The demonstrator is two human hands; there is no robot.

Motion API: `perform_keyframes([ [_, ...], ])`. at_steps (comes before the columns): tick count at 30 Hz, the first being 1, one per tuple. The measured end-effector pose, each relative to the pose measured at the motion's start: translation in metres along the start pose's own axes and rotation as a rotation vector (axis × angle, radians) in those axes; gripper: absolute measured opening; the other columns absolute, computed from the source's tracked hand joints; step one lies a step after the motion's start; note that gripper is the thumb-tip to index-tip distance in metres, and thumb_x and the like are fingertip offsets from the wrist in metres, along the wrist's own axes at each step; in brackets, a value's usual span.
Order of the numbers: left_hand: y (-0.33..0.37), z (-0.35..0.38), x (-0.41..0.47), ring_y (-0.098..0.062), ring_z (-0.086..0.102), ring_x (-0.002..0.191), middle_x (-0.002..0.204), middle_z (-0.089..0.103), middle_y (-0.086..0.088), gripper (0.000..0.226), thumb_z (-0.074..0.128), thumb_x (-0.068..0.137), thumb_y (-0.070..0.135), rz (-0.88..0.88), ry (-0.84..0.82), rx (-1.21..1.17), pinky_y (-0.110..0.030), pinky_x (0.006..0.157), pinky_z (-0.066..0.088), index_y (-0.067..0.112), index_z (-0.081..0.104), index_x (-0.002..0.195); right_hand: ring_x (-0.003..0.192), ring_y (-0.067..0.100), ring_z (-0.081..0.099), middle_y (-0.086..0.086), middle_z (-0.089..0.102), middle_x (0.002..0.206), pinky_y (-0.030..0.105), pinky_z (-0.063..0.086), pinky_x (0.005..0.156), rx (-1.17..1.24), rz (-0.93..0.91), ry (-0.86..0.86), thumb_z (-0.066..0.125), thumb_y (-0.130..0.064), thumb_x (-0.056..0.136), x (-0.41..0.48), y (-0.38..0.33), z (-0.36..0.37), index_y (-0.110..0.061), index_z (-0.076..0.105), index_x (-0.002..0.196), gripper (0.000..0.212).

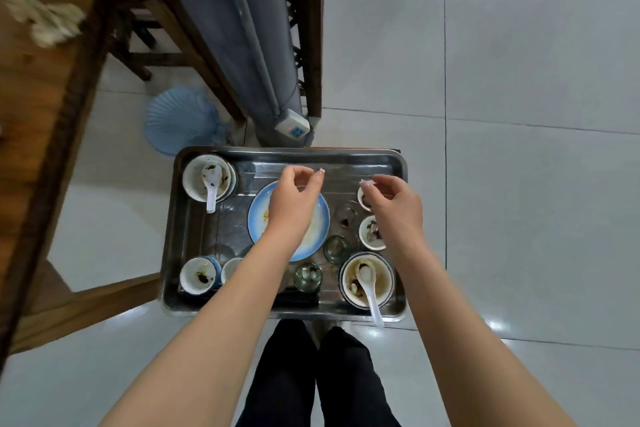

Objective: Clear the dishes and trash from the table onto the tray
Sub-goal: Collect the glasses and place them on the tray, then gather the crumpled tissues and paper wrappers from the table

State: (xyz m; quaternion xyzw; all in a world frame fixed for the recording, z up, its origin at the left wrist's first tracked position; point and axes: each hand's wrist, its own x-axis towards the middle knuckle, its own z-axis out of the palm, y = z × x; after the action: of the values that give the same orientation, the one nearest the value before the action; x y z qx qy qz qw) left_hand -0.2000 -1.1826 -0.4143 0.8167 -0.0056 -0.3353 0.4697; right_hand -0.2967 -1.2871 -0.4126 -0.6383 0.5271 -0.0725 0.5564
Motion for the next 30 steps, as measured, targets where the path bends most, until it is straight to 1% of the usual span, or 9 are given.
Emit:
perform_keyframes([
  [2, 0.021, -0.014, -0.011, -0.015, 0.061, 0.106, 0.108, 0.064, 0.003, 0.013, 0.054, 0.094, 0.038, 0.017, 0.012, -0.071, -0.046, 0.097, 0.047, 0.026, 0.054, 0.1, 0.089, 0.007, 0.062, -0.004, 0.065, 0.097, 0.028, 0.051, 0.084, 0.044, -0.045, -0.011, 0.066, -0.03, 0.088, -0.006, -0.027, -0.005, -0.014, 0.062, 0.116, 0.032],
  [5, 0.06, -0.047, -0.038, -0.015, 0.055, 0.116, 0.124, 0.059, 0.002, 0.029, 0.05, 0.097, 0.04, 0.049, 0.071, -0.183, -0.044, 0.103, 0.043, 0.024, 0.05, 0.121, 0.106, 0.014, 0.061, -0.004, 0.063, 0.11, 0.038, 0.048, 0.097, 0.108, -0.092, -0.101, 0.06, -0.032, 0.092, -0.024, -0.076, -0.009, -0.016, 0.052, 0.132, 0.044],
  [8, 0.095, -0.082, -0.067, -0.015, 0.052, 0.121, 0.132, 0.054, 0.001, 0.039, 0.048, 0.098, 0.038, 0.092, 0.137, -0.314, -0.039, 0.103, 0.043, 0.021, 0.043, 0.133, 0.118, 0.018, 0.055, 0.001, 0.056, 0.13, 0.041, 0.044, 0.103, 0.143, -0.126, -0.253, 0.057, -0.035, 0.094, -0.047, -0.128, -0.006, -0.017, 0.039, 0.143, 0.055],
  [13, 0.145, -0.134, -0.122, -0.015, 0.05, 0.123, 0.136, 0.051, 0.001, 0.041, 0.047, 0.099, 0.032, 0.168, 0.204, -0.465, -0.036, 0.103, 0.044, 0.02, 0.041, 0.138, 0.127, 0.019, 0.046, 0.0, 0.041, 0.145, 0.03, 0.041, 0.096, 0.169, -0.227, -0.442, 0.054, -0.045, 0.093, -0.097, -0.216, 0.003, -0.023, 0.031, 0.146, 0.062],
  [16, 0.168, -0.163, -0.158, -0.016, 0.052, 0.12, 0.132, 0.053, 0.0, 0.038, 0.05, 0.098, 0.029, 0.21, 0.257, -0.521, -0.039, 0.104, 0.044, 0.02, 0.043, 0.135, 0.125, 0.019, 0.048, 0.003, 0.045, 0.142, 0.036, 0.041, 0.105, 0.174, -0.295, -0.514, 0.057, -0.042, 0.092, -0.131, -0.258, 0.006, -0.021, 0.036, 0.143, 0.059],
  [21, 0.198, -0.23, -0.218, -0.012, 0.055, 0.113, 0.123, 0.056, 0.002, 0.032, 0.05, 0.098, 0.029, 0.335, 0.408, -0.557, -0.024, 0.089, 0.047, 0.024, 0.045, 0.129, 0.117, 0.017, 0.054, 0.004, 0.053, 0.134, 0.038, 0.044, 0.103, 0.165, -0.45, -0.622, 0.058, -0.033, 0.094, -0.204, -0.323, 0.017, -0.016, 0.041, 0.14, 0.052],
  [25, 0.205, -0.272, -0.254, -0.011, 0.055, 0.11, 0.118, 0.057, 0.005, 0.034, 0.052, 0.097, 0.029, 0.386, 0.532, -0.579, -0.036, 0.101, 0.046, 0.024, 0.046, 0.131, 0.116, 0.017, 0.055, 0.004, 0.054, 0.133, 0.036, 0.046, 0.1, 0.12, -0.551, -0.693, 0.059, -0.034, 0.093, -0.249, -0.347, 0.031, -0.016, 0.041, 0.141, 0.054],
  [28, 0.197, -0.296, -0.278, -0.015, 0.054, 0.114, 0.125, 0.056, 0.002, 0.026, 0.052, 0.097, 0.03, 0.401, 0.576, -0.601, -0.038, 0.102, 0.045, 0.032, 0.047, 0.123, 0.118, 0.019, 0.054, 0.003, 0.055, 0.133, 0.04, 0.045, 0.102, 0.096, -0.585, -0.745, 0.061, -0.034, 0.092, -0.279, -0.351, 0.042, -0.017, 0.039, 0.143, 0.058],
  [30, 0.186, -0.311, -0.294, -0.015, 0.054, 0.112, 0.123, 0.056, 0.005, 0.027, 0.052, 0.097, 0.031, 0.4, 0.597, -0.616, -0.038, 0.102, 0.045, 0.033, 0.047, 0.124, 0.118, 0.02, 0.055, 0.004, 0.056, 0.132, 0.038, 0.046, 0.101, 0.075, -0.603, -0.773, 0.062, -0.034, 0.091, -0.3, -0.349, 0.052, -0.018, 0.04, 0.142, 0.058],
])
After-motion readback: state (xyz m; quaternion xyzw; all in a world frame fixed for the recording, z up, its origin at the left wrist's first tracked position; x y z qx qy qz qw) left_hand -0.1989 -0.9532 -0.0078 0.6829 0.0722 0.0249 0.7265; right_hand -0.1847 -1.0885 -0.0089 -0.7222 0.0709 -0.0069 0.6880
